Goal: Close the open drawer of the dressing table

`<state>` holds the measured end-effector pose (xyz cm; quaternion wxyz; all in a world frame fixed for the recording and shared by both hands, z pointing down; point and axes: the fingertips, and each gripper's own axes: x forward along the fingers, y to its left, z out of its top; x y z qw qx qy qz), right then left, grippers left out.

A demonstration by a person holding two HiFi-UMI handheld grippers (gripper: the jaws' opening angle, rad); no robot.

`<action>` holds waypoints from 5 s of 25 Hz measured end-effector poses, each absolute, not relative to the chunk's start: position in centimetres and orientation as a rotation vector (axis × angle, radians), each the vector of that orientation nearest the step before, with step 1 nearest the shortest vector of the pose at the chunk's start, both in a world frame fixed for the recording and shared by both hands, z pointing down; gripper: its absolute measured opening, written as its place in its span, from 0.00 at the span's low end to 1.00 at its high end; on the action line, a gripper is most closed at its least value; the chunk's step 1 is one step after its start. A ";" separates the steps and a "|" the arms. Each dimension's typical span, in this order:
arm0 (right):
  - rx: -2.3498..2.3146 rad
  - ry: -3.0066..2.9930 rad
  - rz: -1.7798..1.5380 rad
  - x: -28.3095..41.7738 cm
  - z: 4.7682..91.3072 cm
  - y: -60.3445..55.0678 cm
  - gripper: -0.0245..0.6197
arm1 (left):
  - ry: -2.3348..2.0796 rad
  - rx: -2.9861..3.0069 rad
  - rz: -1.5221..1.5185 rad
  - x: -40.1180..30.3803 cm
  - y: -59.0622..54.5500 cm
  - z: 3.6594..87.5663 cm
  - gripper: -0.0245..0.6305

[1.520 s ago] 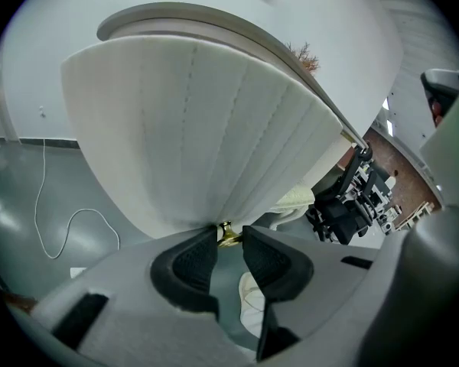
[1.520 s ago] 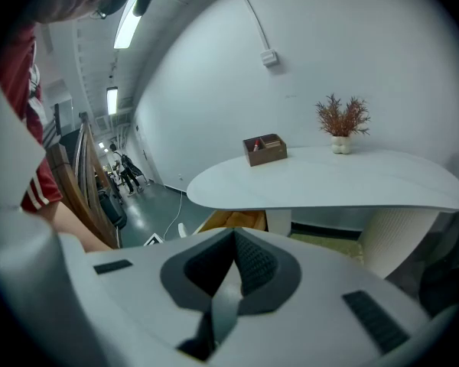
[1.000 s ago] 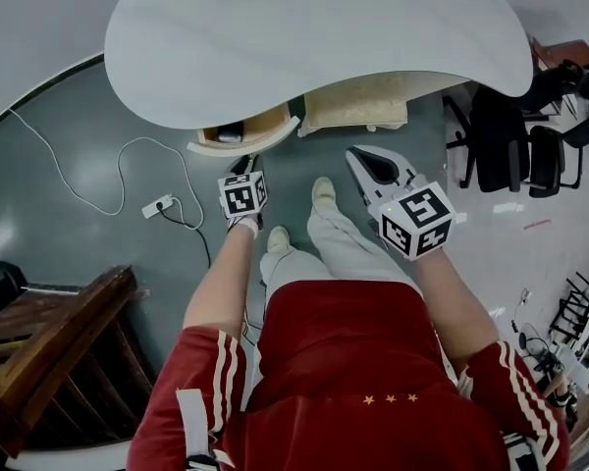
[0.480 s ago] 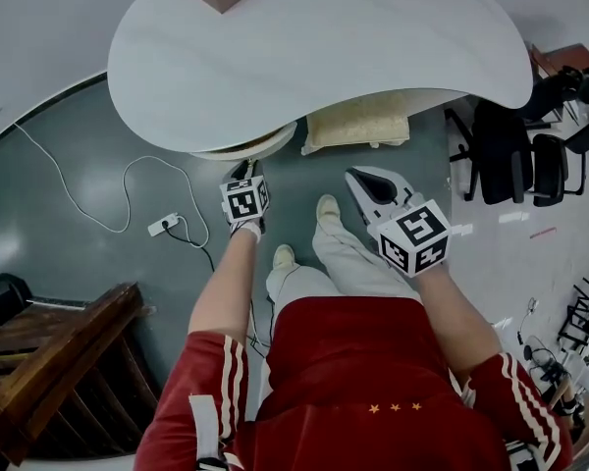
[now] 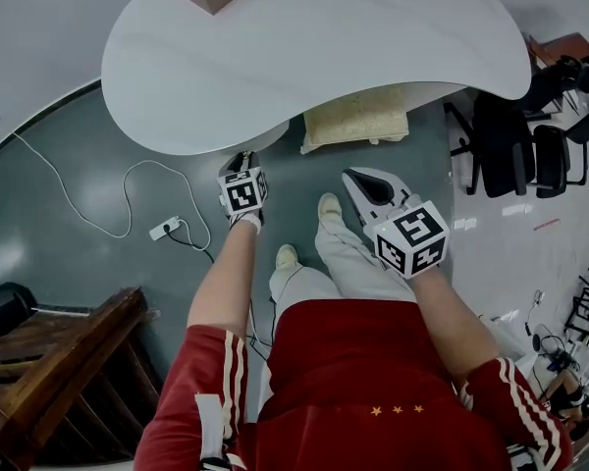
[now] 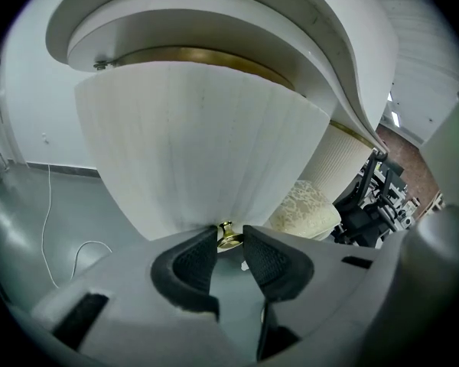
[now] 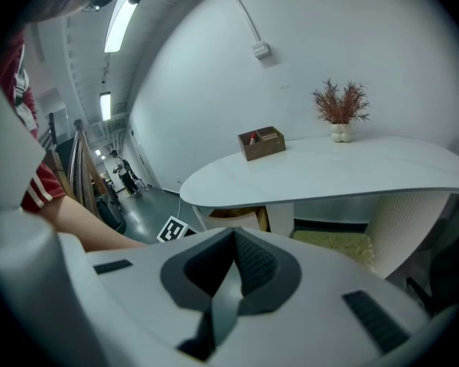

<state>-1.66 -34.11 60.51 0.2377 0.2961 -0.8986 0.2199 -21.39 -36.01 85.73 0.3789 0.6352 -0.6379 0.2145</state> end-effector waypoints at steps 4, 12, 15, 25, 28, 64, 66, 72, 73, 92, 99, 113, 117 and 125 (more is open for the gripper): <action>0.851 -2.448 0.623 -1.0 61.3 -34.1 0.05 | -1.652 1.629 0.548 -21.6 -36.1 85.7 0.20; 0.859 -2.438 0.632 -0.4 62.1 -34.7 0.05 | -1.692 1.646 0.546 -22.1 -37.6 85.6 0.20; 0.862 -2.438 0.638 -0.1 62.3 -34.7 0.05 | -1.712 1.633 0.516 -22.5 -38.2 85.6 0.20; 0.842 -2.453 0.639 -0.7 63.0 -34.7 0.05 | -1.741 1.656 0.433 -23.4 -40.5 85.4 0.20; 0.845 -2.457 0.632 -0.7 63.6 -34.8 0.05 | -1.781 1.684 0.404 -24.0 -41.6 85.3 0.20; 0.904 -2.476 0.609 2.1 54.6 -27.9 0.05 | -1.548 1.781 0.387 -19.6 -24.1 73.7 0.21; 0.922 -2.478 0.602 2.1 53.9 -27.1 0.05 | -1.550 1.840 0.374 -19.6 -23.1 70.7 0.21; 1.004 -2.498 0.585 2.1 50.8 -24.0 0.05 | -1.591 2.006 0.291 -20.4 -21.3 60.2 0.21; 1.023 -2.498 0.586 2.2 50.1 -23.5 0.05 | -1.589 2.023 0.270 -20.5 -21.1 58.7 0.21; 1.183 -2.571 0.413 7.6 39.9 -16.2 0.05 | -1.566 2.411 0.233 -15.6 -14.4 42.4 0.19; 1.074 -2.673 0.239 10.4 35.2 -9.5 0.05 | -1.625 2.421 0.042 -11.4 -7.4 37.0 0.19; 1.168 -2.880 0.141 23.8 28.1 6.6 0.05 | -1.747 2.477 -0.216 -2.3 12.3 27.7 0.07; 1.173 -2.928 0.113 25.1 27.3 8.9 0.05 | -1.745 2.501 -0.219 0.6 14.8 27.2 0.02; 1.285 -2.966 0.149 26.4 27.3 11.7 0.05 | -1.715 2.579 -0.177 4.4 17.3 26.0 0.02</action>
